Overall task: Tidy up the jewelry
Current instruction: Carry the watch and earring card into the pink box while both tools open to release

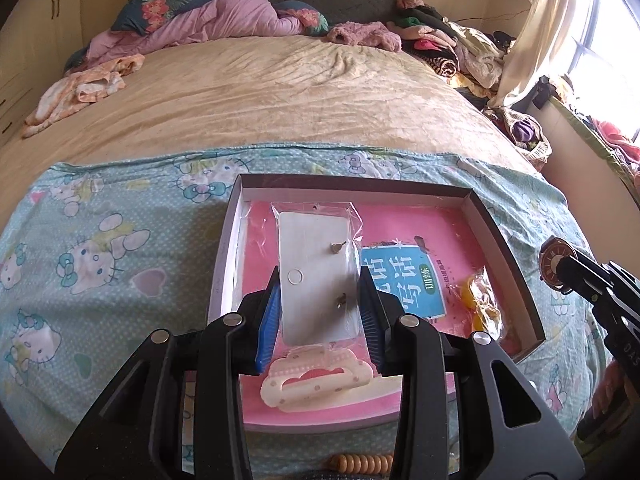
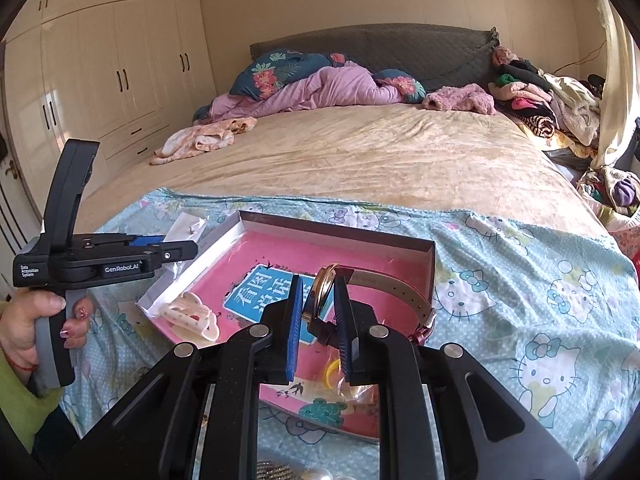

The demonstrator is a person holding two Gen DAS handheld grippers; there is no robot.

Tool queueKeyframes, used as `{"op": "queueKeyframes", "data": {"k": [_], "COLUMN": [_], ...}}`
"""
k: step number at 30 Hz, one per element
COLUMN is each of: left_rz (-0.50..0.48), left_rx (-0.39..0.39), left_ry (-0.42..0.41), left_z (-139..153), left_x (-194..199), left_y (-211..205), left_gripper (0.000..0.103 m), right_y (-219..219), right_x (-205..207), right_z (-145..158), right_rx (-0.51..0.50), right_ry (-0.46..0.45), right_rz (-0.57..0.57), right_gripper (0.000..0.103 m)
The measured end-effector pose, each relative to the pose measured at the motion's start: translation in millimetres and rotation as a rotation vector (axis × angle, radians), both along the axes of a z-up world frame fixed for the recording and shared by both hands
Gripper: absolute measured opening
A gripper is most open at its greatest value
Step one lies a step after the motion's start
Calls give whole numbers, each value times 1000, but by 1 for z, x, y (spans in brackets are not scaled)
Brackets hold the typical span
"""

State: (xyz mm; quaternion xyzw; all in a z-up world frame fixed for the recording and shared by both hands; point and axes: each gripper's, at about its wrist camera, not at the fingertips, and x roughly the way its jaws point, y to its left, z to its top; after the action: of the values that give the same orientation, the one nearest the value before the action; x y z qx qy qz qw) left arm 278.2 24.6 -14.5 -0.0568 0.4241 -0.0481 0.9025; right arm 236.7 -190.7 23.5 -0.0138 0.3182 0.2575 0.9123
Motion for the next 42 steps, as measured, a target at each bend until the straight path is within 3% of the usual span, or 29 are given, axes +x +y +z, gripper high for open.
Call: {"op": "queueKeyframes", "data": {"k": [9,27,33,42], "left_rz": [-24,-40,-38,-19], "left_rx": [-22,-30,-40,-39], "left_ry": [58,80,68,27], "left_z": [-28,-44,-41,-27], "left_x": [15,21,17,5], "left_y": [1,11,13,19], "left_gripper": [28,32,37,54], "right_y": [19,59,68,61], "right_x": [10,7,3,-3], "right_z": [-29,-61,-60,-58], "right_rx": [-25,-55,-61,-46], "right_ry": [67,135,129,145], "right_rz": [25,81,99,82], "right_gripper": [15,15,15,15]}}
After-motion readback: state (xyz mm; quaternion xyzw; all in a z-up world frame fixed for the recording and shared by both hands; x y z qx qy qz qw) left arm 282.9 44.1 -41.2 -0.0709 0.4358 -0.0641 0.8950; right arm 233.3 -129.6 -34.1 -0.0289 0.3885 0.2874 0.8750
